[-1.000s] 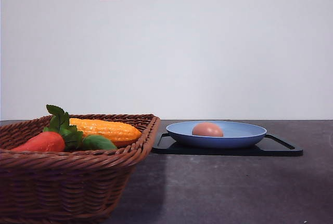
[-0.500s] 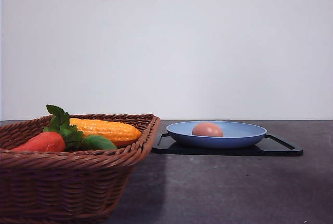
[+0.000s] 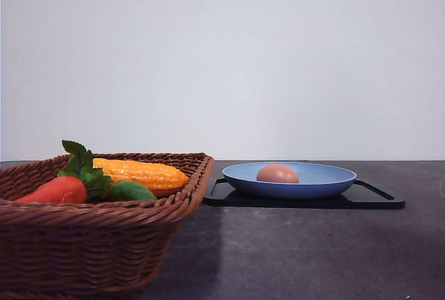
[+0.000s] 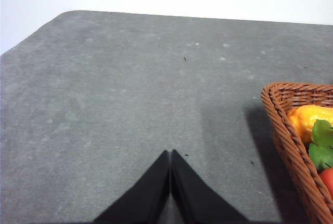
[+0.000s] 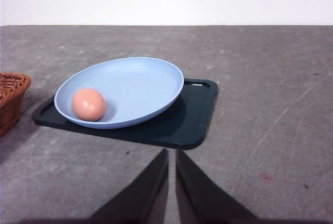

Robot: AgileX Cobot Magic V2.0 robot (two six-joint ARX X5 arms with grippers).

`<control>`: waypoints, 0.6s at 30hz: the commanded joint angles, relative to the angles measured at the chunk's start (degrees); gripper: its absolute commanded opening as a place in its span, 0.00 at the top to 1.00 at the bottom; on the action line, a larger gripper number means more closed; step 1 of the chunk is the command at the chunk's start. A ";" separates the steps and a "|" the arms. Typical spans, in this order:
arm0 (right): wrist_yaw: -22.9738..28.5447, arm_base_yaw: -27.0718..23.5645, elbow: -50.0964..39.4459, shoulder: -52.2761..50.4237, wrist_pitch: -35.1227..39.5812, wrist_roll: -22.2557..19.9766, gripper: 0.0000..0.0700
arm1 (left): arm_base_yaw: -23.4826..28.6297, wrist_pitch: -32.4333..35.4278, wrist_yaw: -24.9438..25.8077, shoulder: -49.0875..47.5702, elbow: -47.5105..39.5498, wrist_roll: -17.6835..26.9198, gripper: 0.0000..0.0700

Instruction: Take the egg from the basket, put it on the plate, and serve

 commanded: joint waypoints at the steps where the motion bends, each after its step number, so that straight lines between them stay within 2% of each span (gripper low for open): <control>1: 0.09 0.20 -0.37 -0.15 -0.07 0.74 1.00 | 0.11 -1.07 0.02 -0.09 -1.22 0.33 1.00; 18: 0.09 0.20 -0.37 -0.15 -0.07 0.74 1.00 | 0.11 -1.07 0.02 -0.09 -1.22 0.33 1.00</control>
